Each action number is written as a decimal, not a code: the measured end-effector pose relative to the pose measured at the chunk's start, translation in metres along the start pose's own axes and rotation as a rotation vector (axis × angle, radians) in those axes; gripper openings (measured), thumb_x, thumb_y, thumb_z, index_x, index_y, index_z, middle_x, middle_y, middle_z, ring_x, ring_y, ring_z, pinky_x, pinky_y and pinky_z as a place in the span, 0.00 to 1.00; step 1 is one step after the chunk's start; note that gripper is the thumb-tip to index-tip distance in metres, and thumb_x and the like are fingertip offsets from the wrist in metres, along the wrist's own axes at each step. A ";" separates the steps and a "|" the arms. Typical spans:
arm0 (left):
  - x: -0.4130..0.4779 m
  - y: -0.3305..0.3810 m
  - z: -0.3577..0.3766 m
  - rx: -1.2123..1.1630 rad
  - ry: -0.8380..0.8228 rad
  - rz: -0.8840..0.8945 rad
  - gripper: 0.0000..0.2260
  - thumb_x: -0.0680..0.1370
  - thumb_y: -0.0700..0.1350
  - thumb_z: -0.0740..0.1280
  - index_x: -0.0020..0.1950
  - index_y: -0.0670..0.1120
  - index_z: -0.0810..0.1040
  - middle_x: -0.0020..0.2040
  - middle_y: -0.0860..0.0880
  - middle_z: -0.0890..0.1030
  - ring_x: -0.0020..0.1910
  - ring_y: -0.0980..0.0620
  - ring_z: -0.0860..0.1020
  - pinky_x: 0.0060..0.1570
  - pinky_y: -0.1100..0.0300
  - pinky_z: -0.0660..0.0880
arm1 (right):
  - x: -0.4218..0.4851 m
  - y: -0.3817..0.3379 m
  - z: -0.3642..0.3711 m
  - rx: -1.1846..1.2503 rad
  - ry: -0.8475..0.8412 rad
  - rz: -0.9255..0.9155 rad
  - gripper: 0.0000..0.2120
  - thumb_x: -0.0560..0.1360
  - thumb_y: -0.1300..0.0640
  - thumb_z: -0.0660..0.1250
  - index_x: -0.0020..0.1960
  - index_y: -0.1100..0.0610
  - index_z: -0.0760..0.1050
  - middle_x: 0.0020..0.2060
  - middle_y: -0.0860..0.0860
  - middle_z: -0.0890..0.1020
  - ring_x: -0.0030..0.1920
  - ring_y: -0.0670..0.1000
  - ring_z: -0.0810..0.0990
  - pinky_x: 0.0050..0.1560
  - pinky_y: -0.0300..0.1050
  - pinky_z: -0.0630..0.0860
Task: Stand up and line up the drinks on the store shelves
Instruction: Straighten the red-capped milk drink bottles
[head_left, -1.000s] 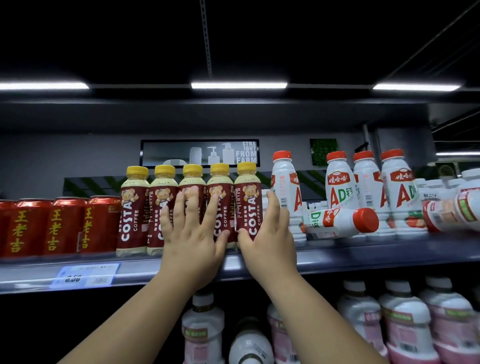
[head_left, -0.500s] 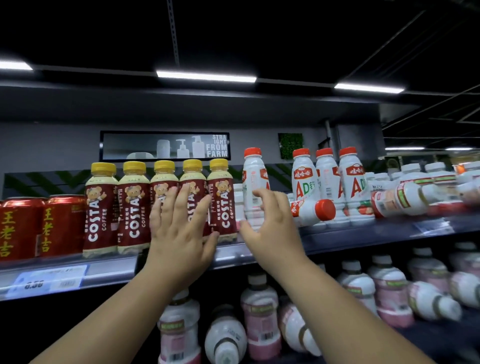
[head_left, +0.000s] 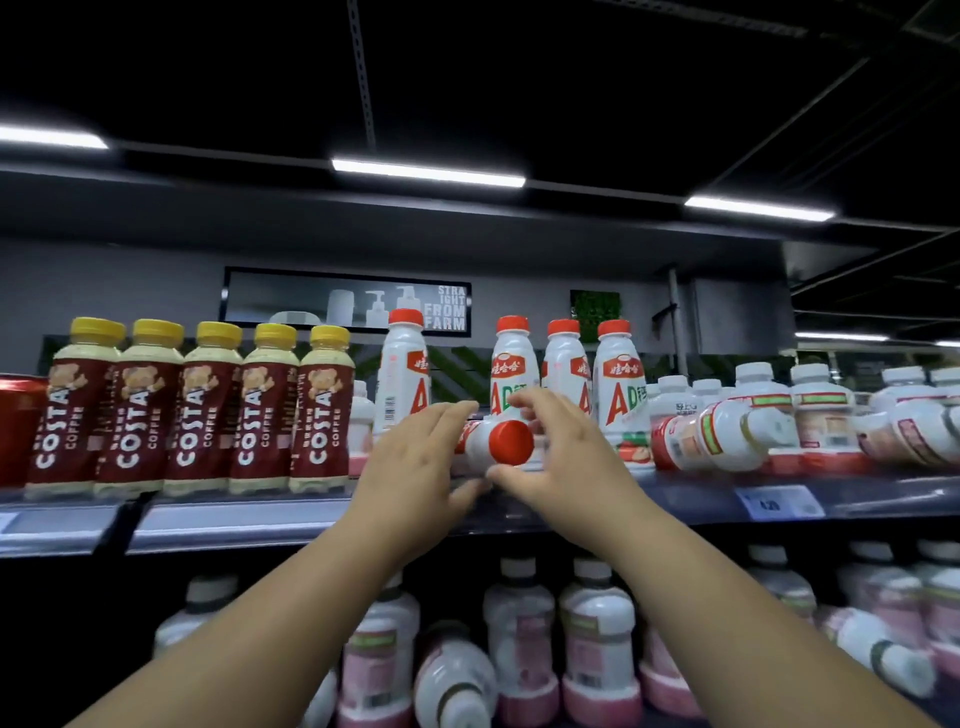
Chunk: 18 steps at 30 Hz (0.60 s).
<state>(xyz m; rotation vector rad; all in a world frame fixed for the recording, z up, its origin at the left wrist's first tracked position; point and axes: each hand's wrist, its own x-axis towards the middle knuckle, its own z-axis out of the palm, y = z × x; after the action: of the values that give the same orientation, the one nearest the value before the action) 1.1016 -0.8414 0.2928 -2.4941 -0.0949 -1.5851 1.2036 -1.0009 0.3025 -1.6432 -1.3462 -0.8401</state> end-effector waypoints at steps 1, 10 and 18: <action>0.002 0.003 0.003 0.022 0.020 0.005 0.31 0.69 0.53 0.73 0.71 0.47 0.72 0.64 0.49 0.78 0.62 0.47 0.76 0.60 0.49 0.74 | 0.001 0.007 -0.001 0.021 -0.038 0.010 0.28 0.69 0.52 0.76 0.66 0.47 0.69 0.59 0.43 0.75 0.59 0.46 0.74 0.61 0.43 0.72; 0.020 0.010 -0.006 0.150 0.103 -0.110 0.19 0.76 0.56 0.61 0.67 0.58 0.73 0.58 0.57 0.80 0.59 0.49 0.74 0.52 0.55 0.58 | 0.015 0.016 0.008 0.265 0.036 0.004 0.23 0.74 0.58 0.72 0.66 0.45 0.70 0.53 0.45 0.81 0.50 0.45 0.81 0.54 0.46 0.79; 0.066 0.008 -0.030 0.042 0.231 -0.295 0.18 0.77 0.66 0.59 0.61 0.58 0.72 0.50 0.54 0.80 0.51 0.49 0.75 0.52 0.49 0.67 | 0.034 -0.001 0.036 0.284 0.021 0.099 0.38 0.72 0.48 0.75 0.74 0.41 0.58 0.58 0.41 0.75 0.57 0.46 0.75 0.58 0.46 0.75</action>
<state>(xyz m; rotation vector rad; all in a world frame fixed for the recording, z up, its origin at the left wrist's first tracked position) 1.1043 -0.8575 0.3637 -2.3289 -0.4772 -1.9490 1.2089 -0.9534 0.3174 -1.4614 -1.2936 -0.5764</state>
